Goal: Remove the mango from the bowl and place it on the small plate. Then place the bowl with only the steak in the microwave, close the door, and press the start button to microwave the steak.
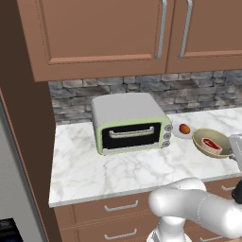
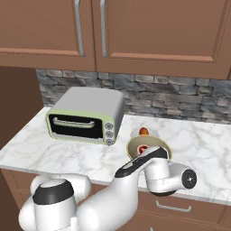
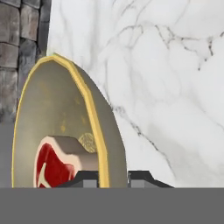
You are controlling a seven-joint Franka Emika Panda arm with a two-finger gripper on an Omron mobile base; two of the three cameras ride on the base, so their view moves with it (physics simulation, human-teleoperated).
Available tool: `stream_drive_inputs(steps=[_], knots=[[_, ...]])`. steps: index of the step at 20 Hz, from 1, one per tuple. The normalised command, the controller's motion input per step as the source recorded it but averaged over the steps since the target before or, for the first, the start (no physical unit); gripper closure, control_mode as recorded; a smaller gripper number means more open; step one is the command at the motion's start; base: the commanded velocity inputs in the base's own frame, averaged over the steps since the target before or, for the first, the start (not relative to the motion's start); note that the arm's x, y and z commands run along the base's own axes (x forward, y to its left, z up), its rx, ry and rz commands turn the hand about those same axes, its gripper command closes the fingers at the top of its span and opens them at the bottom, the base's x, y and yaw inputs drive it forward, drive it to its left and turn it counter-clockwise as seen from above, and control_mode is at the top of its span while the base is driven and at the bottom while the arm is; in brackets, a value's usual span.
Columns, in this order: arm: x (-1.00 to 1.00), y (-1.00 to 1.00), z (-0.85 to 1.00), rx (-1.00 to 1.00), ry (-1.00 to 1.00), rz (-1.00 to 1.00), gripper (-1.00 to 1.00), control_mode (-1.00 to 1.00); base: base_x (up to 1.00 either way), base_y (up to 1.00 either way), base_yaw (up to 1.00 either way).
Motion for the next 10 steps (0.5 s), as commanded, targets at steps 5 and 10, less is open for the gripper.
stream_drive_inputs(steps=[5, 10], knots=[[-0.13, 0.0, 0.74, 0.0, -0.04, 0.0, 1.0, -1.0, 0.0, 0.0, 0.0], [-0.35, 0.18, 0.72, 0.0, -0.03, 0.0, 1.0, -1.0, 0.0, 0.0, 0.0]])
